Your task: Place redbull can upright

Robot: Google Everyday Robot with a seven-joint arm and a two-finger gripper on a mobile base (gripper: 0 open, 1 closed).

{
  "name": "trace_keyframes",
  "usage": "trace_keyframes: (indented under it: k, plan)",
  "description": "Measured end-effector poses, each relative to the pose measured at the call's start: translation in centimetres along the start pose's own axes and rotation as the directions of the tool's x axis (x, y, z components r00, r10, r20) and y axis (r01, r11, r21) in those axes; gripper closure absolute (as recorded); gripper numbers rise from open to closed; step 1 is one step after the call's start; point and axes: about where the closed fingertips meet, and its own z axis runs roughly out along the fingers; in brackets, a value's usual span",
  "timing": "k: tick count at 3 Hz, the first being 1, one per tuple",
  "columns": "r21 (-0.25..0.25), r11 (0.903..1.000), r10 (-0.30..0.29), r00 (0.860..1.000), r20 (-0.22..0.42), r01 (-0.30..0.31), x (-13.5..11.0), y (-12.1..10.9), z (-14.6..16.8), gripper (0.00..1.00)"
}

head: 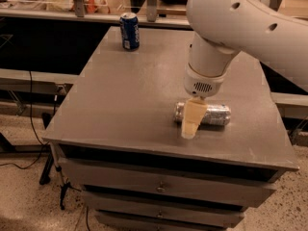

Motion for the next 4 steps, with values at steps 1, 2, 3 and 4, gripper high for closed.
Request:
trace_keyframes:
  k: [1,2,3,4]
  plan:
    - [-0.002,0.9996,-0.029,0.999,0.014,0.029,-0.2,0.0,0.2,0.41]
    - [-0.001,0.9987,-0.051,0.998,0.024,0.051,-0.5,-0.2,0.1,0.64]
    - [-0.001,0.998,-0.064,0.997,0.052,0.064,-0.8,-0.6,-0.3,0.87]
    - [0.003,0.9967,-0.081,0.988,0.134,0.082,-1.4,-1.2,-2.2,1.0]
